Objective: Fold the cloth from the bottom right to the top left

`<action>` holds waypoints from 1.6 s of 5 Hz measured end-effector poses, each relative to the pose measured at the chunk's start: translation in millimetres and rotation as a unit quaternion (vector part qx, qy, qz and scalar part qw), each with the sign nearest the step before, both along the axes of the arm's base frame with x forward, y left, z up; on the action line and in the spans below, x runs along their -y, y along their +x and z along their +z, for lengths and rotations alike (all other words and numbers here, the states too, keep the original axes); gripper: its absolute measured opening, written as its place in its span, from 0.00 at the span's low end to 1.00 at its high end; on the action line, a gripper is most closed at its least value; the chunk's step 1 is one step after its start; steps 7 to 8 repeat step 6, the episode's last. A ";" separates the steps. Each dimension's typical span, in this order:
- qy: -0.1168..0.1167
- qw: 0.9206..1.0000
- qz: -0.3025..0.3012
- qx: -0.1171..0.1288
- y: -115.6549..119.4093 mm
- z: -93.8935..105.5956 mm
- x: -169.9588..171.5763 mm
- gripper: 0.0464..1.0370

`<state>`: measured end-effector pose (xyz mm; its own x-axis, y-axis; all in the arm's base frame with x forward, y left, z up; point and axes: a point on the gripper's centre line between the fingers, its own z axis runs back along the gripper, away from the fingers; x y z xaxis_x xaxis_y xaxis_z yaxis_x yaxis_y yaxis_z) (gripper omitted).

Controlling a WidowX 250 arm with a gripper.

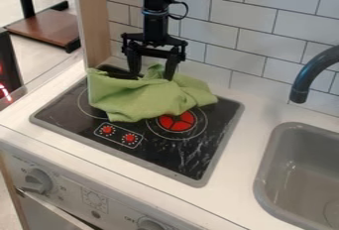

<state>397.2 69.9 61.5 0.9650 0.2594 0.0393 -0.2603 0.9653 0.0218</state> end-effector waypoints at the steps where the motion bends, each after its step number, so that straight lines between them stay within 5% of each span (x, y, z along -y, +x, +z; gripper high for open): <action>1: 0.008 1.000 0.011 0.020 -6.9 35.3 -1.2 0.97; 3: -0.012 0.997 0.032 0.064 -27.3 87.9 -15.7 0.96; 8: -0.023 0.997 0.025 0.072 -32.8 94.1 -12.4 0.96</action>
